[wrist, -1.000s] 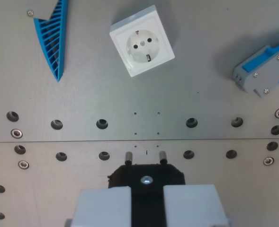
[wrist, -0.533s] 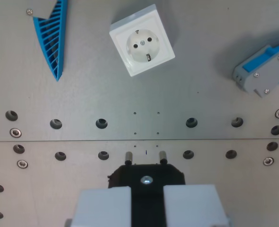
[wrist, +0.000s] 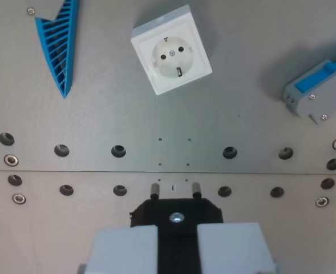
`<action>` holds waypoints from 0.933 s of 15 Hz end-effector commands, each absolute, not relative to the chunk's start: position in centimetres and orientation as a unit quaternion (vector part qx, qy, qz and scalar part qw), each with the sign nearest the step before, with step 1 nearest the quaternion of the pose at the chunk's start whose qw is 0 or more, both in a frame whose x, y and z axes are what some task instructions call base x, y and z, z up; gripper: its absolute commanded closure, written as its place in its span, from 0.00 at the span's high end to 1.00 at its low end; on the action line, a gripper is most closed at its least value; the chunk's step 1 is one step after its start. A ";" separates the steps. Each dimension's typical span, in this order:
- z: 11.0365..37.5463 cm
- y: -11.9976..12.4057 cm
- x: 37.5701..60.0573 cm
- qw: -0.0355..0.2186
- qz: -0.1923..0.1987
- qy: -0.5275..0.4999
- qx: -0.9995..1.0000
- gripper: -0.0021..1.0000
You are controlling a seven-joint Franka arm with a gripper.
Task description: Move above the white socket
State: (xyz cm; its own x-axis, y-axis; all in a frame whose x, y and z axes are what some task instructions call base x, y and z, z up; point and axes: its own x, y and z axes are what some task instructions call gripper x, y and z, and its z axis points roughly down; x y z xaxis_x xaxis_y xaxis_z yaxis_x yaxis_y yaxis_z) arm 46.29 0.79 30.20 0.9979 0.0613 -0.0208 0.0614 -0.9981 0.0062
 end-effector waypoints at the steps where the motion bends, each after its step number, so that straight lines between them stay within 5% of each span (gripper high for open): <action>1: 28.9 0.7 46.2 -0.002 0.022 0.071 0.997 0.00; 14: 23.3 0.5 46.4 -0.006 0.026 0.139 0.990 0.00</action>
State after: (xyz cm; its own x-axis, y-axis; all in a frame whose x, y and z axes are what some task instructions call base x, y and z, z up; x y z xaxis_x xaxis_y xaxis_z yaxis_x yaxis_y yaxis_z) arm 46.67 0.82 23.85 0.9847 0.1710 -0.0334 0.1712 -0.9852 0.0044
